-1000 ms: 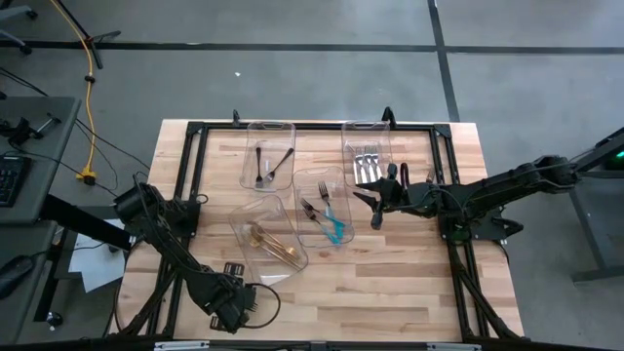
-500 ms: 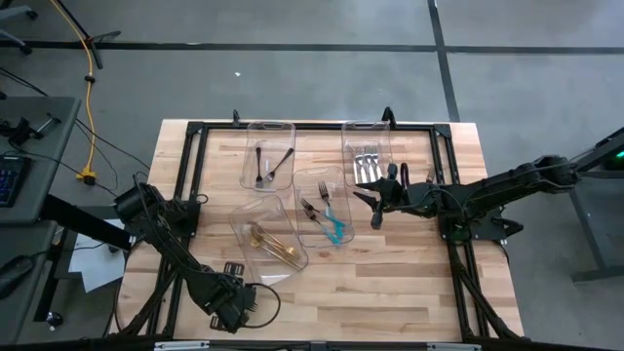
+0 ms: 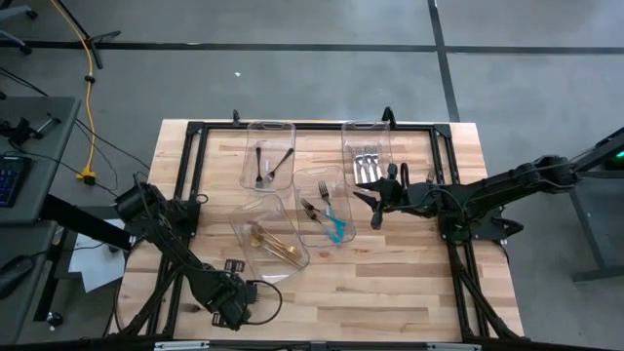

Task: Sort silverware by color (type)
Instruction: Put the blue fork into the center transparent bin

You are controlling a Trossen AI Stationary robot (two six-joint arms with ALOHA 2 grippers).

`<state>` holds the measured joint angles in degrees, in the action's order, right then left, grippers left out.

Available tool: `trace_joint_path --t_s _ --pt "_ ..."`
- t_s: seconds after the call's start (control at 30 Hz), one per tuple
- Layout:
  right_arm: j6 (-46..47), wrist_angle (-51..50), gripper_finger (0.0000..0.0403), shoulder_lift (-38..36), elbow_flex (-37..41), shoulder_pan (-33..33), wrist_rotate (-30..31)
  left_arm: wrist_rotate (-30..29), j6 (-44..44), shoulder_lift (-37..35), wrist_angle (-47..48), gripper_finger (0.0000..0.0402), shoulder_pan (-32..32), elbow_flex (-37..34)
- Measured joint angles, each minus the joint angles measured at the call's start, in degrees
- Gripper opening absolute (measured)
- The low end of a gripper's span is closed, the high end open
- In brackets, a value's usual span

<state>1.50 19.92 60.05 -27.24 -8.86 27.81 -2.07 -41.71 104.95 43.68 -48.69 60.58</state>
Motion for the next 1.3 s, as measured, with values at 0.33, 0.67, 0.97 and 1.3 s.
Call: trace_joint_path --t_s 0.33,0.67,0.97,1.3 --pt "0.01 -0.02 0.0103 0.00 0.00 -0.01 -0.31 0.00 1.91 0.00 0.11 0.0005 0.31 0.02" --pt "0.02 -0.02 0.0103 0.00 0.00 -0.02 -0.24 -0.54 4.03 -2.04 4.29 0.0004 0.31 -0.39" --pt "0.00 -0.04 0.0103 0.00 0.00 0.00 -0.17 -2.65 4.23 -13.25 12.18 0.0003 0.68 -0.19" --pt "0.17 0.00 0.0103 0.00 0.00 0.00 0.05 -18.45 -1.65 -32.55 18.03 0.0003 0.66 2.81"
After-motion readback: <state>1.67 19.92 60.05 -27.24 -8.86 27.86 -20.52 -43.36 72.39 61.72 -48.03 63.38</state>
